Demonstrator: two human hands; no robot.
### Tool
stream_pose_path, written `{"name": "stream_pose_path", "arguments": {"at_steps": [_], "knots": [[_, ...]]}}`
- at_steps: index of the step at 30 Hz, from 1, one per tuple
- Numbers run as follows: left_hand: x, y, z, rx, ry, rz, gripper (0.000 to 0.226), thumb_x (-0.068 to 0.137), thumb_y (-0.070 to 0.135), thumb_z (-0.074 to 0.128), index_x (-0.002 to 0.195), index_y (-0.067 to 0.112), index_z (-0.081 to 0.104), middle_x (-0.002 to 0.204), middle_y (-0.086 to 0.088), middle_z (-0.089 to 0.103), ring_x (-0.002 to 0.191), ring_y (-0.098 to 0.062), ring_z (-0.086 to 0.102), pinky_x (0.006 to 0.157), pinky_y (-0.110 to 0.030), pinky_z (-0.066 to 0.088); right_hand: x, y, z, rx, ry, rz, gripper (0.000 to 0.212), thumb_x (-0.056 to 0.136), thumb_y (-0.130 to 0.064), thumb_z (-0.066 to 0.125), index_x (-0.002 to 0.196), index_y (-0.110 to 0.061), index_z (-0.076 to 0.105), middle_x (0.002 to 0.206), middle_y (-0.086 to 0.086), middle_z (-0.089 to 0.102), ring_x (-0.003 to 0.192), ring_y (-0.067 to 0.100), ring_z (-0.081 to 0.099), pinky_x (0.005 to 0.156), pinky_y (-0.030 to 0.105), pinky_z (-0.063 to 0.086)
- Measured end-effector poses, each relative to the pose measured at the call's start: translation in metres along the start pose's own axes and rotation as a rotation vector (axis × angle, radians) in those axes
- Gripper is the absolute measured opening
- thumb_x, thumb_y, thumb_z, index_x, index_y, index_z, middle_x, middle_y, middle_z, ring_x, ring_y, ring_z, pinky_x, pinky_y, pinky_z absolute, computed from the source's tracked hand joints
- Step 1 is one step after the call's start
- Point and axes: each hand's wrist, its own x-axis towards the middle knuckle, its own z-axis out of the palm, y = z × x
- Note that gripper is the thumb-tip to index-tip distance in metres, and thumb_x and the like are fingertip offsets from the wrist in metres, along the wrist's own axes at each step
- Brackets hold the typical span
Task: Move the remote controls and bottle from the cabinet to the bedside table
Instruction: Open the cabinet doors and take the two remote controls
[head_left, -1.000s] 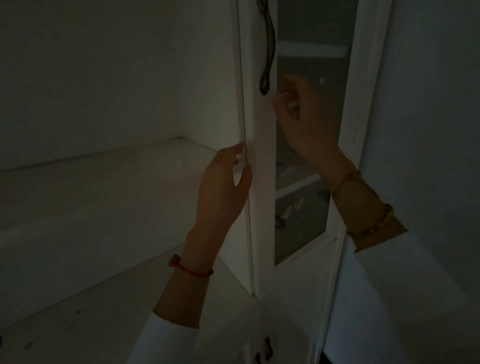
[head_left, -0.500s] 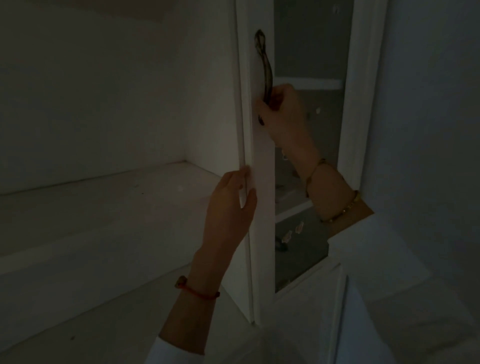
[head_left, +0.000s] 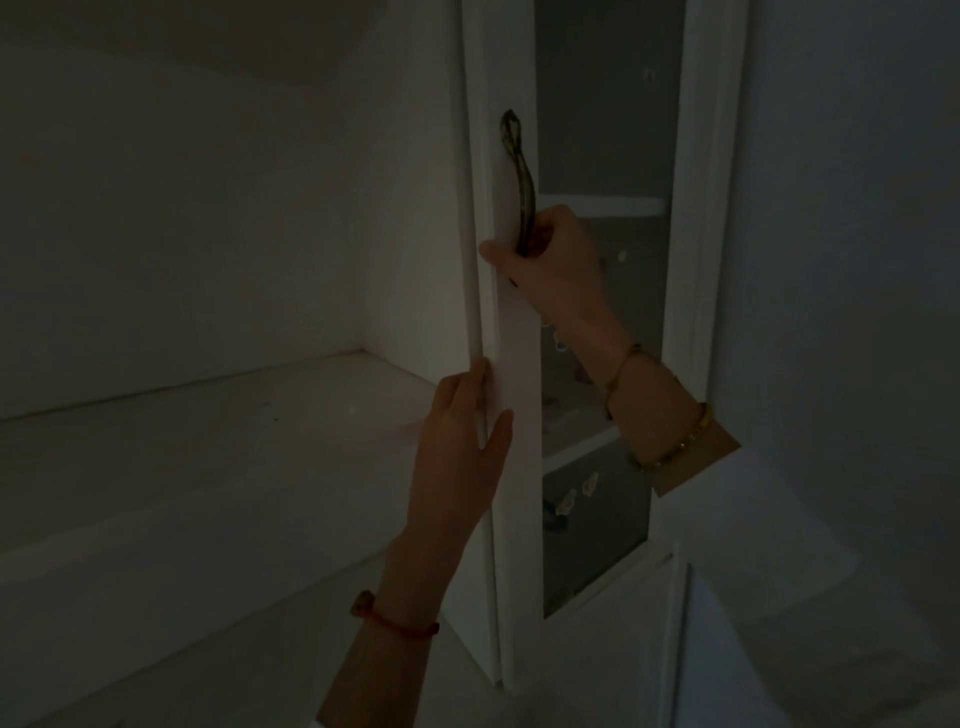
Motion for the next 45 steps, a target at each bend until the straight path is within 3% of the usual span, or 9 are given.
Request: {"name": "stream_pose_path", "arguments": {"at_steps": [5, 9, 15, 21, 24, 27, 29, 32, 45], "knots": [[0.004, -0.002, -0.002, -0.052, -0.011, 0.027, 0.048, 0.091, 0.015, 0.061, 0.137, 0.011, 0.047, 0.117, -0.005, 0.056, 0.1, -0.01, 0.056, 0.091, -0.021, 0.049, -0.001, 0.002, -0.006, -0.002, 0.049, -0.015, 0.039, 0.071, -0.034, 0.078, 0.086, -0.017, 0.046, 0.093, 0.011, 0.059, 0.085, 0.026, 0.061, 0.076, 0.037, 0.055], [0.004, 0.002, 0.002, -0.088, -0.063, 0.137, 0.036, 0.09, 0.019, 0.062, 0.126, 0.016, 0.055, 0.117, 0.003, 0.056, 0.104, -0.01, 0.056, 0.094, -0.024, 0.047, -0.013, -0.003, -0.034, 0.032, 0.038, -0.028, 0.041, 0.076, -0.033, 0.076, 0.097, -0.01, 0.049, 0.1, 0.016, 0.062, 0.089, 0.028, 0.064, 0.076, 0.031, 0.057], [-0.008, 0.023, 0.021, -0.184, -0.11, 0.257, 0.047, 0.092, 0.026, 0.06, 0.137, 0.014, 0.05, 0.134, 0.0, 0.054, 0.119, -0.014, 0.054, 0.103, -0.023, 0.043, -0.031, -0.007, -0.076, -0.041, 0.105, -0.106, 0.041, 0.073, -0.036, 0.078, 0.094, -0.016, 0.049, 0.086, -0.007, 0.057, 0.078, 0.005, 0.058, 0.067, 0.01, 0.05], [-0.015, 0.051, 0.047, -0.307, -0.162, 0.337, 0.054, 0.092, 0.036, 0.058, 0.141, 0.017, 0.046, 0.15, 0.007, 0.04, 0.138, -0.001, 0.034, 0.114, -0.024, 0.031, -0.046, -0.007, -0.122, -0.218, 0.194, -0.16, 0.05, 0.065, -0.047, 0.08, 0.094, -0.016, 0.053, 0.087, -0.003, 0.059, 0.078, 0.01, 0.058, 0.071, 0.017, 0.049], [-0.015, 0.064, 0.064, -0.351, -0.116, 0.466, 0.055, 0.088, 0.03, 0.066, 0.136, 0.007, 0.051, 0.147, -0.005, 0.045, 0.136, -0.016, 0.042, 0.113, -0.036, 0.036, -0.054, -0.01, -0.149, -0.334, 0.254, -0.219, 0.055, 0.068, -0.046, 0.079, 0.107, -0.015, 0.056, 0.102, -0.002, 0.061, 0.084, 0.007, 0.056, 0.07, 0.013, 0.045], [-0.013, 0.078, 0.081, -0.392, -0.1, 0.509, 0.057, 0.083, 0.028, 0.072, 0.132, 0.005, 0.055, 0.145, -0.008, 0.047, 0.135, -0.018, 0.044, 0.114, -0.03, 0.034, -0.063, -0.012, -0.172, -0.463, 0.292, -0.332, 0.064, 0.074, -0.044, 0.076, 0.125, -0.015, 0.051, 0.12, 0.0, 0.056, 0.097, 0.012, 0.056, 0.076, 0.014, 0.046], [-0.013, 0.085, 0.092, -0.421, -0.119, 0.548, 0.059, 0.083, 0.028, 0.073, 0.134, 0.006, 0.052, 0.147, -0.009, 0.045, 0.137, -0.018, 0.042, 0.115, -0.031, 0.033, -0.068, -0.012, -0.185, -0.556, 0.291, -0.378, 0.07, 0.081, -0.042, 0.07, 0.138, -0.012, 0.042, 0.133, 0.002, 0.05, 0.113, 0.014, 0.052, 0.093, 0.021, 0.046], [-0.014, 0.097, 0.11, -0.473, -0.175, 0.604, 0.062, 0.086, 0.028, 0.071, 0.14, 0.01, 0.044, 0.151, -0.007, 0.039, 0.14, -0.016, 0.037, 0.115, -0.035, 0.033, -0.073, -0.007, -0.207, -0.746, 0.288, -0.443, 0.07, 0.091, -0.039, 0.058, 0.146, -0.007, 0.029, 0.15, 0.005, 0.037, 0.136, 0.015, 0.036, 0.116, 0.028, 0.025], [-0.026, 0.164, 0.189, -0.558, -0.214, 0.661, 0.062, 0.093, 0.02, 0.063, 0.145, 0.001, 0.035, 0.155, -0.011, 0.031, 0.143, -0.017, 0.031, 0.117, -0.031, 0.03, -0.073, 0.015, -0.307, -1.169, 0.309, -0.402, 0.059, 0.101, -0.037, 0.035, 0.149, -0.008, 0.017, 0.158, 0.008, 0.022, 0.147, 0.027, 0.015, 0.12, 0.047, 0.018]]}}
